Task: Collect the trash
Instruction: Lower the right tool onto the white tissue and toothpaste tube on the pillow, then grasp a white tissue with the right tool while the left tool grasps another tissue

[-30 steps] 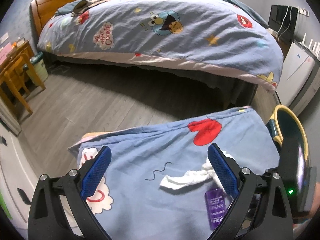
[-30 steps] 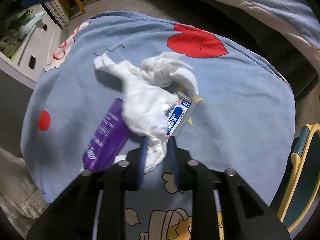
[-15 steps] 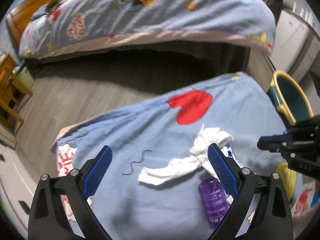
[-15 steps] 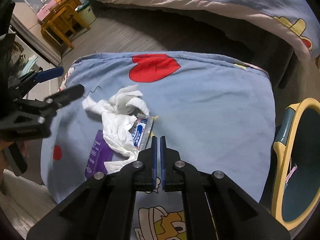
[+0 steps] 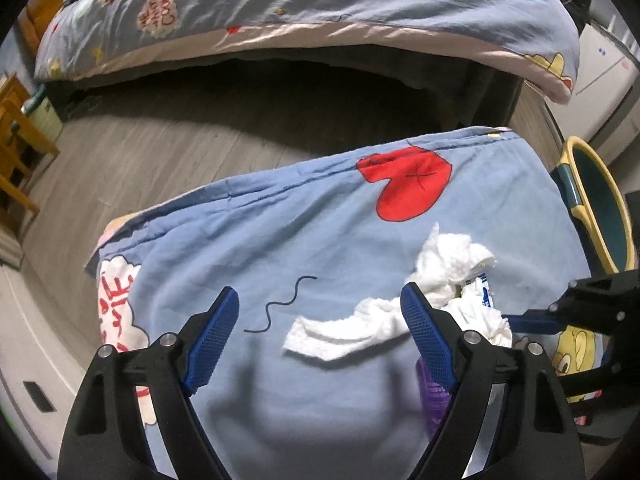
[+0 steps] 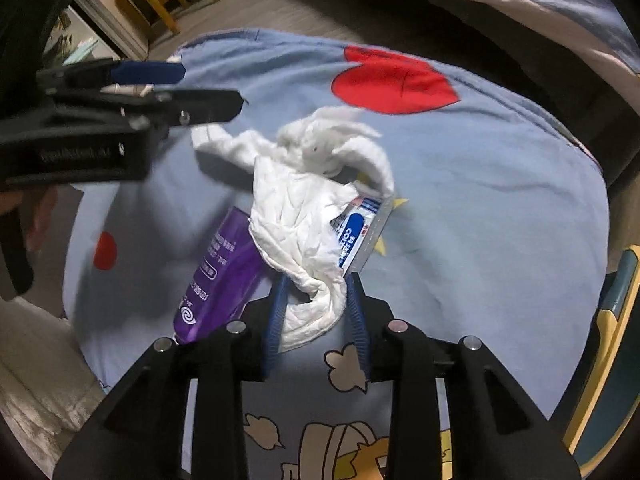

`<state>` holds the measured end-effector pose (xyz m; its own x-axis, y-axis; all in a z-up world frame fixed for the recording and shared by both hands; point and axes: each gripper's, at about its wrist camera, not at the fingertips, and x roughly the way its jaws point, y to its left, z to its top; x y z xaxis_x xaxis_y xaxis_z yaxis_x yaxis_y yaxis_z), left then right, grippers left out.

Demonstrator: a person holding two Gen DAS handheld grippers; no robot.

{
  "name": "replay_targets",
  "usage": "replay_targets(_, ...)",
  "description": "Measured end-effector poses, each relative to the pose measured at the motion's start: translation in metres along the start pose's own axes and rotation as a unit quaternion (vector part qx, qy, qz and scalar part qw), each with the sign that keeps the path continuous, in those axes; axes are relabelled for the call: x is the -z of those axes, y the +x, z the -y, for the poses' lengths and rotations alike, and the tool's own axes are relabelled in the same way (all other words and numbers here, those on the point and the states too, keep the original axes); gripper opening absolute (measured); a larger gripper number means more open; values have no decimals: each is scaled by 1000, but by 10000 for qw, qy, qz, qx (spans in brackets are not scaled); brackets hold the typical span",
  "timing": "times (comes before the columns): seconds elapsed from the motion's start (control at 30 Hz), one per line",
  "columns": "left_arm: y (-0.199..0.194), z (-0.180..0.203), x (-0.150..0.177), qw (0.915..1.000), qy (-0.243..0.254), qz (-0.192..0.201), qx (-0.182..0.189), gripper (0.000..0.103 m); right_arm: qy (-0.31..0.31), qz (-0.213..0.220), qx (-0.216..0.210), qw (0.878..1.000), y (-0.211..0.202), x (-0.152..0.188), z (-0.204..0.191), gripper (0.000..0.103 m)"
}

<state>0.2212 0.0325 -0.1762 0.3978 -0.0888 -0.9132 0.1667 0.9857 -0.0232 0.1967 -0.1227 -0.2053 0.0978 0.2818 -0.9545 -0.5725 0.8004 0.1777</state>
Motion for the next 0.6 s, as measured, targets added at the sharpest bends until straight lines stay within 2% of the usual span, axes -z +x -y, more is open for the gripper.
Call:
replay_targets(0.07,2,1,0,10000,19,-45,46,84,-48,-102,-12,9999,2,0,0,15)
replay_targets(0.13,3,4,0,9999,81,-56,117,84,51,-83,-116,9999,-2,0,5,11)
replay_targets(0.27,5,15,1,9993,257,-72,256,83,358,38,-270,9990,-19,2,22,11)
replay_targets(0.43,12,30,4,9982,455,-159,349,83,830,137,-73,9964,-36,7,50,11)
replay_targets(0.6,23,45,5,9968,726,-244,223,82,1055,146,150,9942,-38,11,68,11)
